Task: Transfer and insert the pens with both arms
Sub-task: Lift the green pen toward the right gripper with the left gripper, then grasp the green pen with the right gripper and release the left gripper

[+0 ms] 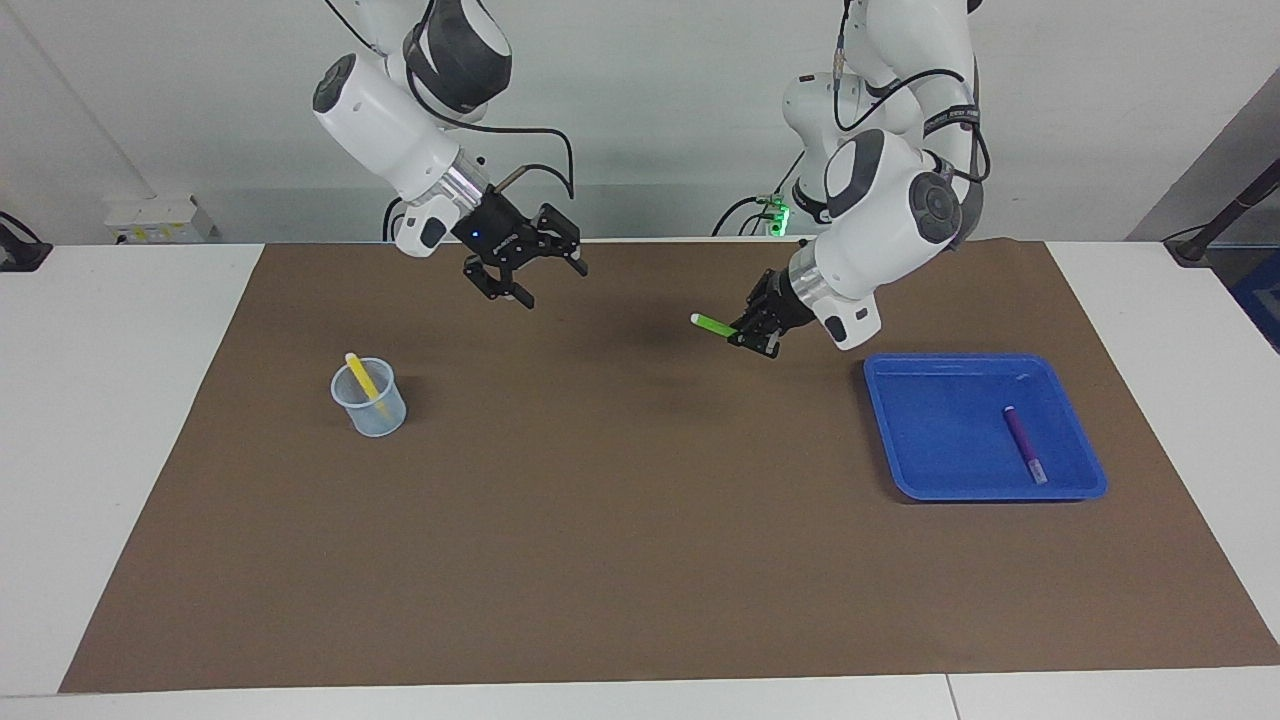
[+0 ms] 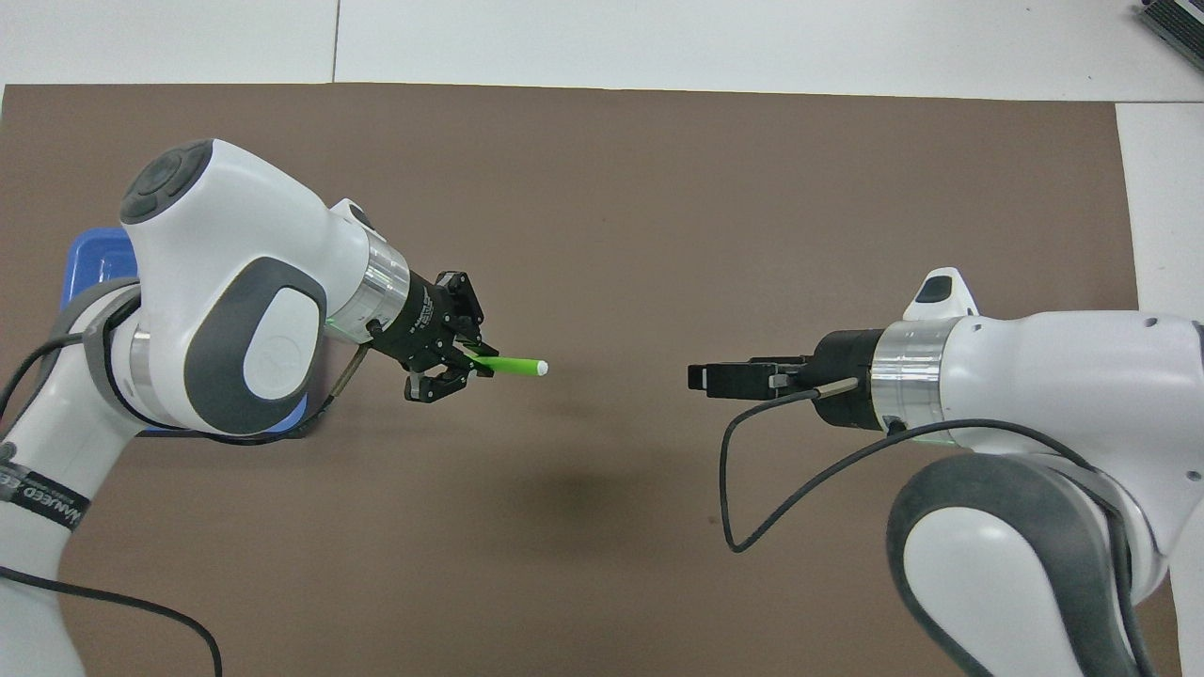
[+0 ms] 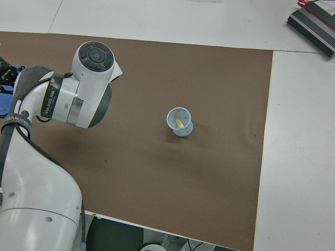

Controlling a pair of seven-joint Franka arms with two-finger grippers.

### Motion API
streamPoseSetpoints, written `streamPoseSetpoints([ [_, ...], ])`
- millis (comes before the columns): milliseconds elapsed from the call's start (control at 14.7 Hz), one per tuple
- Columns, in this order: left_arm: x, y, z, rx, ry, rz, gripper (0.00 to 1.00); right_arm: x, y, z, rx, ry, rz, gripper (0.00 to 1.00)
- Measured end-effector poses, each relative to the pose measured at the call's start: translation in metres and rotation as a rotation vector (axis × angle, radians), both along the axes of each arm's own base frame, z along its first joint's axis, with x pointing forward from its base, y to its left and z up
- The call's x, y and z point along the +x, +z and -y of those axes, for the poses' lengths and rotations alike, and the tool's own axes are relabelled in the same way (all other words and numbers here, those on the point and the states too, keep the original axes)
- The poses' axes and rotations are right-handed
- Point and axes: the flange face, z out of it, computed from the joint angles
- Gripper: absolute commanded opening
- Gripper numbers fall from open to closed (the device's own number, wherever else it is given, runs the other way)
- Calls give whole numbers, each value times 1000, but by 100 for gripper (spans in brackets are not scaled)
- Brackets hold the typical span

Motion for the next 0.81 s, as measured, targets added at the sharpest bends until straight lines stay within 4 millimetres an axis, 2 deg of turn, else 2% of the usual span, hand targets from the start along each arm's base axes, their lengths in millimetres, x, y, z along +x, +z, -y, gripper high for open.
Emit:
streamPoseSetpoints([
  [271, -19, 8, 52, -39, 15, 32, 0, -3, -9, -25, 22, -1, 0, 100],
  [543, -28, 20, 71, -82, 23, 51, 0, -3, -24, -49, 17, -10, 12, 97],
  [814, -35, 24, 84, -89, 26, 67, 0, -3, -33, -59, 11, -11, 16, 89],
])
